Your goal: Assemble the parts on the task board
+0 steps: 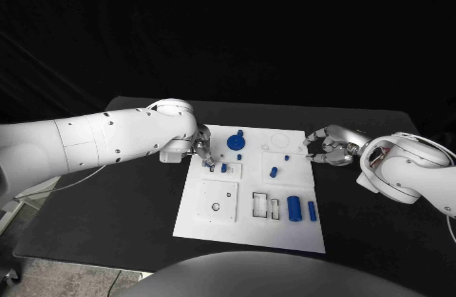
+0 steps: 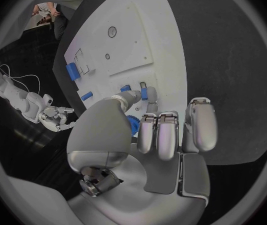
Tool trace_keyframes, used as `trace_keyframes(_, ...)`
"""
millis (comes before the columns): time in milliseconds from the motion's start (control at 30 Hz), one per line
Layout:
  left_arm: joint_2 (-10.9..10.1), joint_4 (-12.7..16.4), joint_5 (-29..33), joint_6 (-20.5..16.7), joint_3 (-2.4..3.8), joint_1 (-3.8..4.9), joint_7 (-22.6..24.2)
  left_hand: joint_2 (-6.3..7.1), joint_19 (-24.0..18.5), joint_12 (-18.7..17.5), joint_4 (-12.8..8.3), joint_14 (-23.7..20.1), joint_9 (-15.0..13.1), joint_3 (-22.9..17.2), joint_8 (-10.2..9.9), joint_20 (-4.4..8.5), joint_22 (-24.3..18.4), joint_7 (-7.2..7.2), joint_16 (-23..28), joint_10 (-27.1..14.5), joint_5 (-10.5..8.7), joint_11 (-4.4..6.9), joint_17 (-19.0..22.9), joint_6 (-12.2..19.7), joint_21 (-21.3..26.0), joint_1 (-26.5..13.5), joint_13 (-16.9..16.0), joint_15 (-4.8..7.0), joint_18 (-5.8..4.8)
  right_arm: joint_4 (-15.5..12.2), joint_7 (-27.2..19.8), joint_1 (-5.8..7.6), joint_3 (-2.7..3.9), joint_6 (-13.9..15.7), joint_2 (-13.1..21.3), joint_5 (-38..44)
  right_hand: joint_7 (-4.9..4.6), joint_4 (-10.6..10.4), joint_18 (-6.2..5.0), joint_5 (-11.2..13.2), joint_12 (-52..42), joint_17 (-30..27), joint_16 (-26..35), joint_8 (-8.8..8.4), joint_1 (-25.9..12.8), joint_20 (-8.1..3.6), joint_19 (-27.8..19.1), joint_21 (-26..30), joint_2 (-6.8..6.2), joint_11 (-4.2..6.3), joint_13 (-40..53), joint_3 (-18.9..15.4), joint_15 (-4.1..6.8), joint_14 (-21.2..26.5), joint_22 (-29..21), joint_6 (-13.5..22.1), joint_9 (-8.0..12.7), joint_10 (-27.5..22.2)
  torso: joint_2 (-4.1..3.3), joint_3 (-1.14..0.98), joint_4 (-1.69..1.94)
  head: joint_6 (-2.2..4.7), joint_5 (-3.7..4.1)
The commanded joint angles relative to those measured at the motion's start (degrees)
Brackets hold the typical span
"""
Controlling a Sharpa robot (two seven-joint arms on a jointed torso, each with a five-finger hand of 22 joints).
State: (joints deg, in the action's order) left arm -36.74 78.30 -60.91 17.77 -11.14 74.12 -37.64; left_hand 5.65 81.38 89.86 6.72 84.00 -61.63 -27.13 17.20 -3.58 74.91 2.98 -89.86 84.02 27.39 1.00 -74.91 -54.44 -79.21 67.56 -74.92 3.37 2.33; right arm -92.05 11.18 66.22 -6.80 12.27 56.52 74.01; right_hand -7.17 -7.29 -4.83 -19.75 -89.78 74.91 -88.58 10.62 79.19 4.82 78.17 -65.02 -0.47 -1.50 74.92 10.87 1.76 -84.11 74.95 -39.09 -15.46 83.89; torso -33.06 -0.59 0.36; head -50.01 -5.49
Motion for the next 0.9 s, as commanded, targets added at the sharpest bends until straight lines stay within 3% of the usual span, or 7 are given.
trace_keyframes(33, 0.4, -0.23, -0.74, 2.65, 0.0, -0.01, -0.14, 0.17, -0.44, 0.14, -0.3, 6.0, -0.1, -0.8, -0.33, 0.02, 10.98, -0.14, -0.14, 5.98, -0.56, -0.33, -15.09, -0.24, 0.46, -0.75, -15.08, -0.47, 0.77, -0.1, 0.0, -0.03, 0.0, -0.45, 0.02, 0.19, -0.03, -0.15, -0.64, -0.29, -0.22, 14.17, 0.2, -0.2, -0.11, 0.05, -0.38, 0.33, 0.5, -0.45, 15.08, 0.34, -0.35, -5.04, 7.77, -0.37, 0.06, 6.11, -0.03, 0.01, -0.04, 0.01, -0.04)
trace_keyframes(300, 1.21, -0.71, -0.79, 3.19, -0.01, -0.1, 0.0, 0.22, -0.59, 0.14, -1.04, 6.0, -0.21, -1.79, -0.45, -0.03, 10.92, -0.09, -0.14, 5.98, -1.33, -0.38, -15.09, -0.22, 0.65, -1.47, -15.08, -0.53, 0.81, -0.19, 0.02, -0.03, 0.0, -0.57, 0.07, 0.19, -0.05, -0.08, -0.66, -0.37, -0.22, 14.13, 0.27, -0.22, -0.11, 0.05, -0.42, 0.46, 0.43, -0.46, 15.08, 0.45, -0.36, -5.01, 7.73, -0.36, 0.12, 6.11, -0.04, 0.0, -0.04, 0.01, -0.05)
trace_keyframes(500, 1.32, -0.54, -1.68, 2.92, -0.03, -0.31, 0.04, 0.02, -0.67, 0.14, -1.82, 6.0, -0.36, -2.71, -0.57, -0.1, 10.91, -0.05, -0.14, 5.98, -3.39, -0.45, -15.09, -0.24, 0.73, -2.46, -15.08, -0.61, 0.82, -0.34, 0.06, -0.03, 0.0, -0.69, 0.24, 0.19, -0.05, -0.05, -0.67, -0.38, -0.22, 14.11, 0.3, -0.22, -0.1, 0.05, -0.42, 0.47, 0.4, -0.46, 15.08, 0.48, -0.36, -4.99, 7.73, -0.37, 0.13, 6.11, -0.05, 0.02, -0.08, 0.01, 0.06)
trace_keyframes(900, 1.41, -0.51, -3.53, 3.24, -0.07, -0.46, -0.09, -0.14, -0.64, 0.14, -2.22, 6.0, -0.42, -3.17, -0.62, -0.12, 10.92, -0.05, -0.14, 5.98, -3.86, -0.45, -15.09, -0.23, 0.69, -2.66, -15.08, -0.62, 0.81, -0.41, 0.09, -0.03, 0.0, -0.79, 0.24, 0.19, -0.04, 0.02, -0.66, -0.4, -0.22, 14.12, 0.28, -0.22, -0.06, 0.05, -0.4, 0.44, 0.33, -0.46, 15.08, 0.53, -0.36, -5.0, 7.75, -0.39, 0.15, 6.11, 0.06, 0.01, -0.07, 0.01, -0.01)
